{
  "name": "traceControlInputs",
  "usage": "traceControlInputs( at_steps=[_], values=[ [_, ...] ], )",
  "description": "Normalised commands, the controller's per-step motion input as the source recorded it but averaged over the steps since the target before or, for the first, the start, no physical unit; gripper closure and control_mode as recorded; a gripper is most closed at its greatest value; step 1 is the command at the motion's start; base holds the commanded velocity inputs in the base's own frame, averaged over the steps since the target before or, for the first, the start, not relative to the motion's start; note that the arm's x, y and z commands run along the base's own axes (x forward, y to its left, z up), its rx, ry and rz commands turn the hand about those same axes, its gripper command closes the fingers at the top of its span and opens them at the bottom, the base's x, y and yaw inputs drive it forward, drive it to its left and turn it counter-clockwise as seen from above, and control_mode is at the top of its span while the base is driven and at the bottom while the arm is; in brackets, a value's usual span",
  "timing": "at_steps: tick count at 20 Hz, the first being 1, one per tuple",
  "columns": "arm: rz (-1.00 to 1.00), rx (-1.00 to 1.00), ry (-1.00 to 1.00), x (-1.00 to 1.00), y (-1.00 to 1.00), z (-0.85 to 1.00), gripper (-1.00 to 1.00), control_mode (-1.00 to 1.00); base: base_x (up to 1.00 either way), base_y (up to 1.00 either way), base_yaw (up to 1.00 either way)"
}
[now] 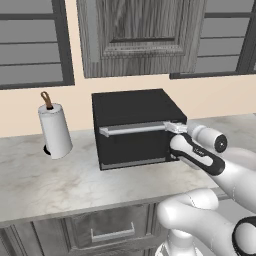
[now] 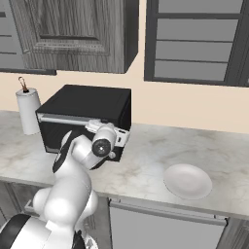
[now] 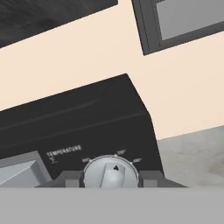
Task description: Pull the toaster oven rack outwards. Pick up the baguette from the plate and place it on the toaster oven rack. Close the toaster oven door fully and set the temperature to the lowest setting.
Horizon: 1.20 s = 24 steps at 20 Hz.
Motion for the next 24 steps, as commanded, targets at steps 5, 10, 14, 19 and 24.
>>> traceControlInputs(
  at_steps=[5,10,14,19,24],
  values=[
    [0.00,0.00,0.00,0.00,0.00,0.00,1.00,-1.00,0.00,0.00,0.00],
    [0.12,-0.03,-0.01,0.00,0.00,0.00,1.00,-1.00,0.00,0.00,0.00],
    [0.24,-0.11,-0.05,0.00,0.00,-0.04,1.00,-1.00,0.00,0.00,0.00],
    [0.28,-0.14,-0.06,0.00,0.00,-0.10,1.00,-1.00,0.00,0.00,0.00],
    [0.26,-0.17,-0.04,0.00,0.00,-0.19,1.00,-1.00,0.00,0.00,0.00]
  ],
)
